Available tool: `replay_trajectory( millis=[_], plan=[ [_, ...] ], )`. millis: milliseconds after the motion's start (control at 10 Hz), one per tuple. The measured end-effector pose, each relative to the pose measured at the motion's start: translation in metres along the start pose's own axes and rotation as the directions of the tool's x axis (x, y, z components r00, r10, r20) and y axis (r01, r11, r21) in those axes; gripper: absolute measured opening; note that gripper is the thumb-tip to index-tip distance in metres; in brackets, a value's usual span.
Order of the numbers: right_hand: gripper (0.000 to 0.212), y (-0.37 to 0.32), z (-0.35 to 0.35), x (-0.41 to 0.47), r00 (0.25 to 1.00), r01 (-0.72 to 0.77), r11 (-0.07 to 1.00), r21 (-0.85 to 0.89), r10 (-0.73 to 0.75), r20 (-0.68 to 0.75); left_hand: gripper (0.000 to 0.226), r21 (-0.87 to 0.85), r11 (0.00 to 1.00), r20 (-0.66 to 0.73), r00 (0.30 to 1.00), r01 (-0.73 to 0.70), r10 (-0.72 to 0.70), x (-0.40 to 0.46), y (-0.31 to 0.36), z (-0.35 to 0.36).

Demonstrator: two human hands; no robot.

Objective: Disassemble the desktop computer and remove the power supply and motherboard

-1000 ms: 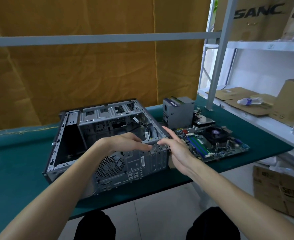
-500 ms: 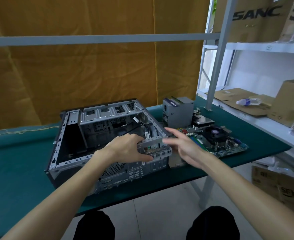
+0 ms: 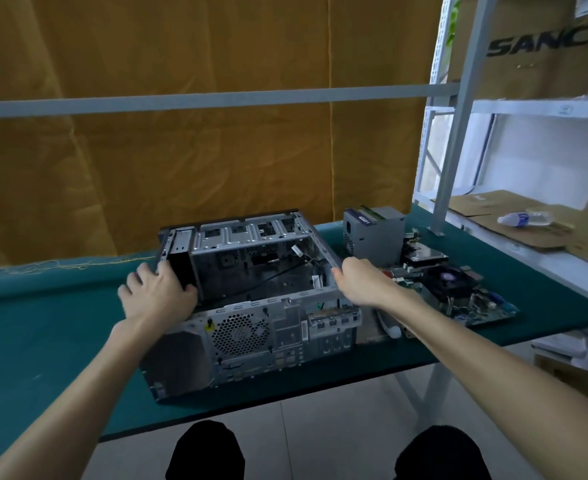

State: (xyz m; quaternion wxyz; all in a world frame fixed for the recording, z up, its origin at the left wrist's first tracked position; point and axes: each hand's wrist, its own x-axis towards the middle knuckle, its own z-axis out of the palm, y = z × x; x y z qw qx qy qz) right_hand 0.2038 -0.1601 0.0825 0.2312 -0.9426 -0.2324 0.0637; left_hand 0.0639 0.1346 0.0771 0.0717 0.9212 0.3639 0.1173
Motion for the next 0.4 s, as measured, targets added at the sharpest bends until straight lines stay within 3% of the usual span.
replay_trajectory(
  millis=[100, 300, 400],
  plan=[
    [0.045, 0.008, 0.002, -0.009, 0.999, 0.005, 1.000, 0.019, -0.004, -0.041, 0.064, -0.064, 0.998, 0.109, 0.994, 0.014, -0.007, 0.003, -0.009, 0.004],
    [0.042, 0.012, 0.000, -0.020, 1.000, 0.001, 0.994, 0.113, 0.001, -0.020, 0.073, -0.087, 0.990, 0.045, 0.993, -0.109, 0.113, -0.006, -0.012, 0.003],
    [0.024, 0.018, -0.021, -0.049, 0.983, 0.080, 0.948, 0.307, -0.025, -0.181, 0.072, -0.085, 0.986, 0.020, 0.989, -0.146, 0.148, -0.011, -0.015, 0.005]
  ],
)
